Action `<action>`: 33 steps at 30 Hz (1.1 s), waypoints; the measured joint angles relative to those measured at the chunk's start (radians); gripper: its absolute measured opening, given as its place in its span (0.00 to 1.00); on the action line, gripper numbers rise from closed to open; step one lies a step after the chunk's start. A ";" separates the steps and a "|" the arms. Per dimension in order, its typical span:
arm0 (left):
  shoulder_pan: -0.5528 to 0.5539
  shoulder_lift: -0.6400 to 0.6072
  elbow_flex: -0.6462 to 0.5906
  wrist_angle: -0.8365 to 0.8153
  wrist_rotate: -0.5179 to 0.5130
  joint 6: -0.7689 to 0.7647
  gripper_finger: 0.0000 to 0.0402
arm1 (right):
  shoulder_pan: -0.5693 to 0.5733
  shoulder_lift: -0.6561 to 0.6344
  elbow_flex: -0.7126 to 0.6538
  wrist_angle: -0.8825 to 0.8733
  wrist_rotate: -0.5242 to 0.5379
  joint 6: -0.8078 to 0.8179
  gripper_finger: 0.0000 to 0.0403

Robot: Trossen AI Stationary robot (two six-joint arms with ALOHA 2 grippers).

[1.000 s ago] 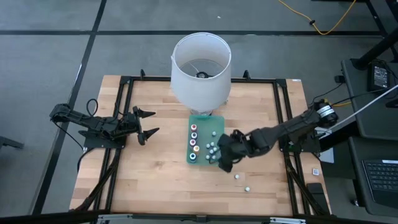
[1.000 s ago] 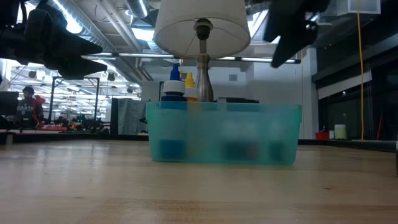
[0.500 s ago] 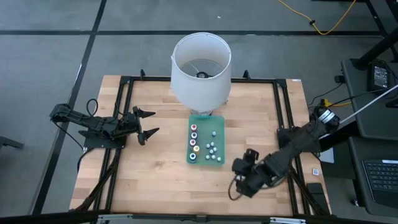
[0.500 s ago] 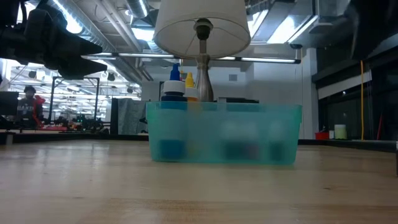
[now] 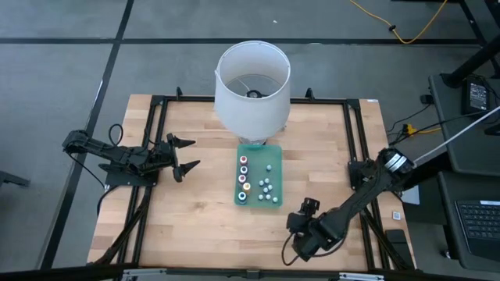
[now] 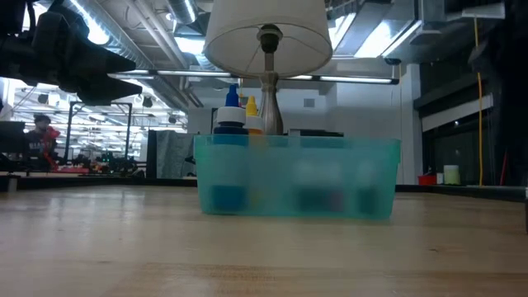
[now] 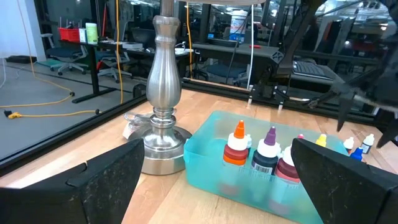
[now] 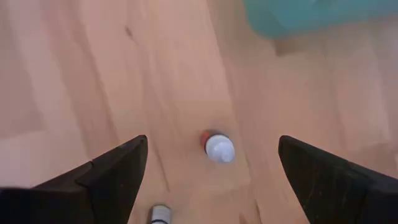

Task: Pick & Place food coloring
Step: Put the top small black food coloring bottle into the green bin

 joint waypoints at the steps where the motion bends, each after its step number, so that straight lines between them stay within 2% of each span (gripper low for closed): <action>1: 0.000 0.000 0.000 0.000 0.000 0.000 1.00 | -0.006 0.012 0.000 0.000 -0.014 0.000 0.90; 6: 0.000 0.000 0.000 0.000 0.000 0.000 1.00 | -0.030 0.043 -0.020 0.046 -0.041 0.000 0.90; 10: 0.000 0.000 0.000 0.000 0.000 0.000 1.00 | -0.047 0.043 -0.079 0.143 -0.112 0.005 0.90; 24: 0.000 0.000 0.000 0.000 0.000 0.000 1.00 | -0.043 0.039 -0.081 0.069 -0.115 0.002 0.89; 28: 0.000 0.000 0.000 0.000 0.000 0.000 1.00 | -0.043 0.039 -0.077 0.067 -0.109 -0.003 0.83; 33: 0.000 0.000 0.000 0.000 0.000 0.000 1.00 | -0.043 0.039 -0.077 0.065 -0.112 -0.003 0.67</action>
